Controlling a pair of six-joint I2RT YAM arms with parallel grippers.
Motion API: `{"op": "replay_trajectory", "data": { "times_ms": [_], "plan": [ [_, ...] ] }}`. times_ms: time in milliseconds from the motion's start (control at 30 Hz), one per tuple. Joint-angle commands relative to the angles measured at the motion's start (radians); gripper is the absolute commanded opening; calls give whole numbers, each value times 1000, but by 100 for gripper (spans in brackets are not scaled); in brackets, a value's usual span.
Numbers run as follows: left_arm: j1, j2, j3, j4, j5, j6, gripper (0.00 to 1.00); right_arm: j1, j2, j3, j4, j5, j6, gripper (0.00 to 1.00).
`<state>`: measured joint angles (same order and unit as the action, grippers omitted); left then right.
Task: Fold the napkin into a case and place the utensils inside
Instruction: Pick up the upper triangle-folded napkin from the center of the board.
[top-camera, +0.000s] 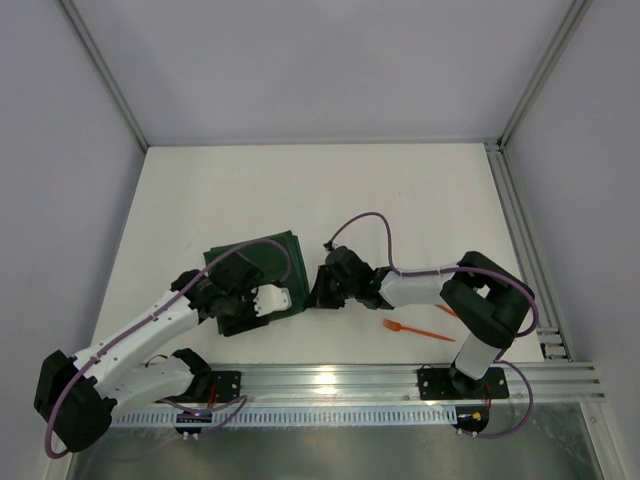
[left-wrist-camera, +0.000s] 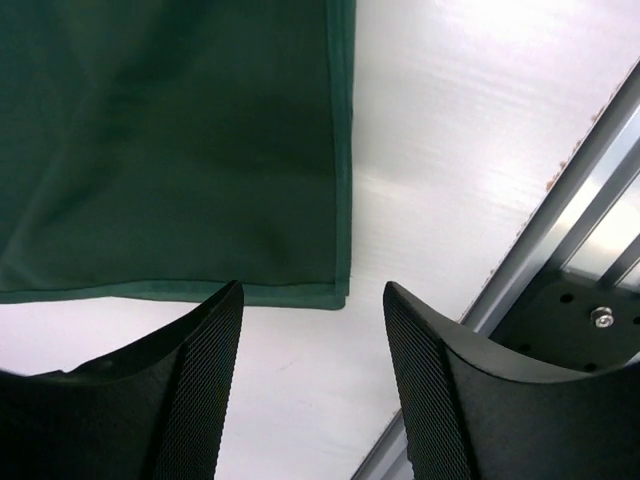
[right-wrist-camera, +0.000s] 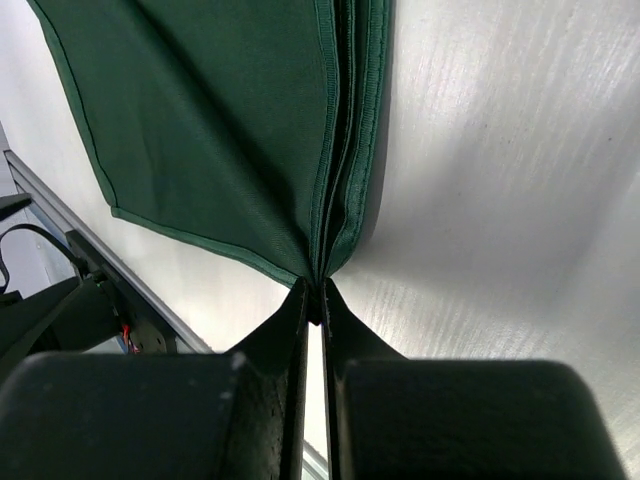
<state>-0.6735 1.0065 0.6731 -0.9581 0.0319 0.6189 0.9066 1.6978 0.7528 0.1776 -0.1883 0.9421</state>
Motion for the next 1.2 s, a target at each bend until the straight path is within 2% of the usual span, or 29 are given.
{"op": "replay_trajectory", "data": {
  "times_ms": [0,200,233,367,600,767,967,1067,1167],
  "plan": [
    [-11,-17,68,11,76,-60,61,0,-35,46,-26,-14,12,4],
    [-83,3,33,234,20,-148,68,2,-72,75,-66,-28,59,4],
    [-95,6,25,261,16,-157,72,2,-76,76,-61,-30,70,4],
    [-149,21,-13,354,-12,-142,74,2,-96,68,-32,-30,130,4],
    [-161,58,-92,527,-21,-130,81,0,-95,36,68,-57,244,4],
    [-166,76,-127,584,11,-125,81,0,-95,19,83,-48,284,4],
    [-173,127,-167,679,-26,-120,81,0,-105,31,54,-37,279,4],
    [-176,176,-173,723,-107,-128,79,2,-104,23,62,-37,287,4],
    [-178,185,-191,746,-165,-122,71,0,-99,16,71,-43,296,4]
  ]
}}
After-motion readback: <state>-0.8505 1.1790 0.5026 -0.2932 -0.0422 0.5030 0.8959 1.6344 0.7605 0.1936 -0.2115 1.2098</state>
